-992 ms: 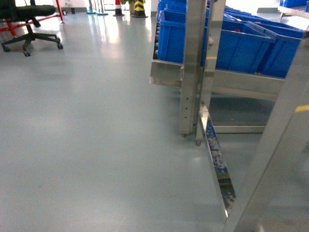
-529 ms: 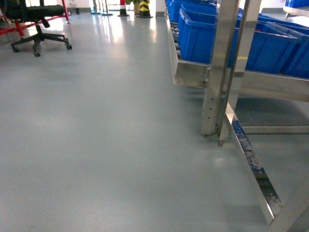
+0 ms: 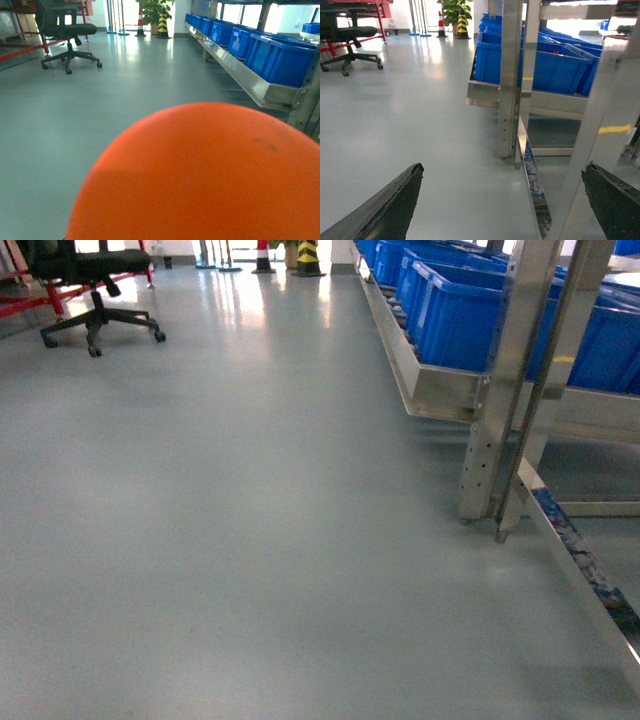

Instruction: Pick capacitor and pack into box

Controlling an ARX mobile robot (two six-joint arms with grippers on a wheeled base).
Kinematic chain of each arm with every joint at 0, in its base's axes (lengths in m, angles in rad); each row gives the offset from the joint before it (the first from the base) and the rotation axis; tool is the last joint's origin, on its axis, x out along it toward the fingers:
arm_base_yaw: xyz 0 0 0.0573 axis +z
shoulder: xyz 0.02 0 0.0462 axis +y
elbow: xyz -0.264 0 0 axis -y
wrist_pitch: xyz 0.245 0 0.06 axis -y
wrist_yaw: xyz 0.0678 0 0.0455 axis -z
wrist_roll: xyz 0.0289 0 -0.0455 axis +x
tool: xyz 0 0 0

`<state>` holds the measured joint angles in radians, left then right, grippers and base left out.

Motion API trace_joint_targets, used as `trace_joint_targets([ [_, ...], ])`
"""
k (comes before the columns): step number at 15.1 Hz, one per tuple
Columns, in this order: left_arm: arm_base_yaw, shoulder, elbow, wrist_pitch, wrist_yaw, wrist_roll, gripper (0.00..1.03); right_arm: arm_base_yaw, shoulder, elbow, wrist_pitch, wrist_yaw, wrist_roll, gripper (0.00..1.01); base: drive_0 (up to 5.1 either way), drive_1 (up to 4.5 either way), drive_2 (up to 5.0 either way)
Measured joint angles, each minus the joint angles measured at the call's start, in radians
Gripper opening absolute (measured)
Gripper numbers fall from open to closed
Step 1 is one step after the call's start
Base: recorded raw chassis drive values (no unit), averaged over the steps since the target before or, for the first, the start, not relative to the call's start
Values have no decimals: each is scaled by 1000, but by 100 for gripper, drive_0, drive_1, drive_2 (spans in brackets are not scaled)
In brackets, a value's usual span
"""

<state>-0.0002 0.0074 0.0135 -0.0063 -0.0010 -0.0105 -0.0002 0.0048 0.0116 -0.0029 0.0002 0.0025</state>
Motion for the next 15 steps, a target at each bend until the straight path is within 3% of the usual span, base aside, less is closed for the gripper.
trace_joint_targets([
  [15, 0, 0, 0, 0, 1, 0, 43, 0, 0, 0, -2, 0, 0, 98, -507, 239, 239],
])
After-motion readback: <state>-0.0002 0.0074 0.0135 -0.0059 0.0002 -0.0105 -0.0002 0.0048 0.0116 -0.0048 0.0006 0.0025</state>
